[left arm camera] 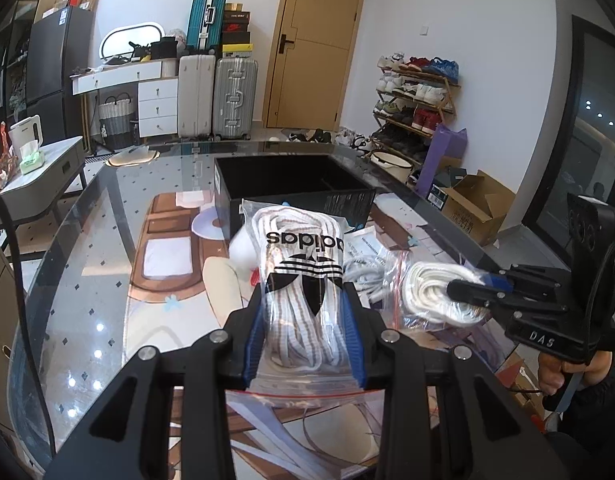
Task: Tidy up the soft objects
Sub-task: 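Carry both bagged ropes over the black box and lower them inside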
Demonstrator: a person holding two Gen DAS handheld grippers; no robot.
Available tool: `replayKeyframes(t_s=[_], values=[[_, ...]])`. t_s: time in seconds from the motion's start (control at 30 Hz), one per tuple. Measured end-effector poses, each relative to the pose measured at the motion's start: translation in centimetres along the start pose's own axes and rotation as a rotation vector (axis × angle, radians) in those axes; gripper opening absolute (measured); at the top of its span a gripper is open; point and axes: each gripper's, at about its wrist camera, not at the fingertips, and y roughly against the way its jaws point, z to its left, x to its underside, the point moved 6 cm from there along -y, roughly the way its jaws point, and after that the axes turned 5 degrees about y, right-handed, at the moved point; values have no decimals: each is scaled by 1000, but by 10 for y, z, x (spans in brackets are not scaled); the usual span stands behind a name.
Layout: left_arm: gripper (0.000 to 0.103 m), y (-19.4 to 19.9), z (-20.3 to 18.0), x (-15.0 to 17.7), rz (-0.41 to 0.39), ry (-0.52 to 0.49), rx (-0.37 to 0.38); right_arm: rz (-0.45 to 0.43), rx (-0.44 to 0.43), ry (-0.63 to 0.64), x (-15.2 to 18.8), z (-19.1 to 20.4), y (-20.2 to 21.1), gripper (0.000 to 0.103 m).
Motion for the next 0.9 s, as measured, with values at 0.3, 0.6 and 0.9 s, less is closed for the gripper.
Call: replayKeyframes(t_s=[0.3,0.6,0.9], values=[[33,7,-5,-16,-34,-11,1,-85,34,-1,-29,-5,22,17],[33,1,-3,-47,-76,-26,-12,-140,64,-9,-65,-11,18,17],[34,-30,8,-75,-55,-22,-21,-122,115,-63,-97,-30,-9,17]])
